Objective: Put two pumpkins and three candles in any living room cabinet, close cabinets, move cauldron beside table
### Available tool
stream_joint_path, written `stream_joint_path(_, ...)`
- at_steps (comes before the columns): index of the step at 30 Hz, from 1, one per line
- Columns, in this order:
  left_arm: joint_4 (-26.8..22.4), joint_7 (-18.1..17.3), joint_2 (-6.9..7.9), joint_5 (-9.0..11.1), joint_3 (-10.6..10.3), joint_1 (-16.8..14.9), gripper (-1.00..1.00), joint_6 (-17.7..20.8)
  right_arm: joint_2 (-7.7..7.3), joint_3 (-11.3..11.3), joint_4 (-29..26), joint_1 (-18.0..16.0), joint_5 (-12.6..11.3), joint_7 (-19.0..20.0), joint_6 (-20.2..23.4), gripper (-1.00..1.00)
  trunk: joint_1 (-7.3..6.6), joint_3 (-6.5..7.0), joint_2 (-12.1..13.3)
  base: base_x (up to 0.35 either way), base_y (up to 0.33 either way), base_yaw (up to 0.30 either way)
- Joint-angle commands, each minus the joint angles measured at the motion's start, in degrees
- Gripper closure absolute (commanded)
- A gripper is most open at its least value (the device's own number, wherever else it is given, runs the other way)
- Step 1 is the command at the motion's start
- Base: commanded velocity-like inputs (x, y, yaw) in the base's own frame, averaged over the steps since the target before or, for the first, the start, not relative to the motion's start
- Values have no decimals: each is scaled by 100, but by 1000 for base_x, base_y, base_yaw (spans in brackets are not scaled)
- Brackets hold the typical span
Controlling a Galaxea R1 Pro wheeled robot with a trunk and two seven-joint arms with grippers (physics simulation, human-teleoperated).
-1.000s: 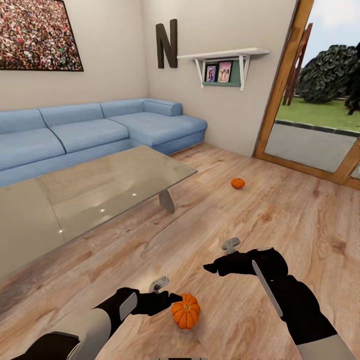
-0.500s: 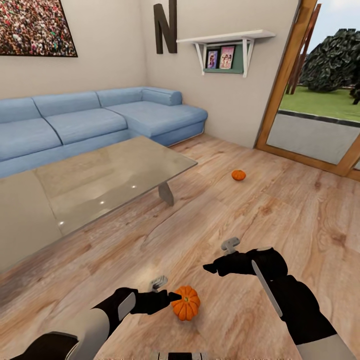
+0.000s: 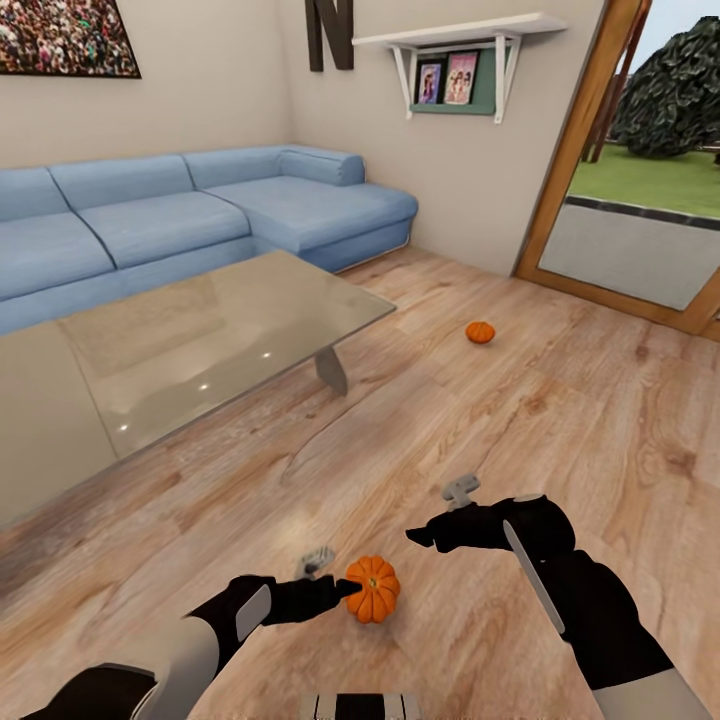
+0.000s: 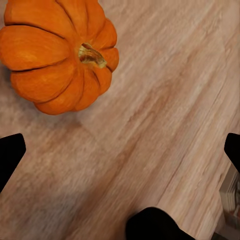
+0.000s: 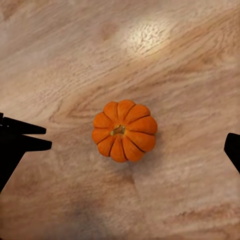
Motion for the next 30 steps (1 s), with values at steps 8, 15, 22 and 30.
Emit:
stream_joint_path(8, -88, 9, 2, 55, -36, -7, -100, 37, -4, 19, -5, -1, 6, 12, 23, -100, 19, -182, -13, 0, 0, 0)
stream_joint_path(15, -128, 36, -1, 51, -29, -65, -100, 286, -4, 12, -5, -1, 6, 12, 23, -100, 37, -337, -22, 0, 0, 0)
stream_joint_path(22, -339, 23, -15, 52, -33, -168, -100, 411, -4, 1, -5, -3, 6, 10, 23, -100, 50, -448, -29, 0, 0, 0)
stream_joint_path(30, -413, 16, -17, 56, -39, -172, -100, 382, -4, 5, -5, -4, 6, 7, 23, -100, 50, -448, -29, 0, 0, 0)
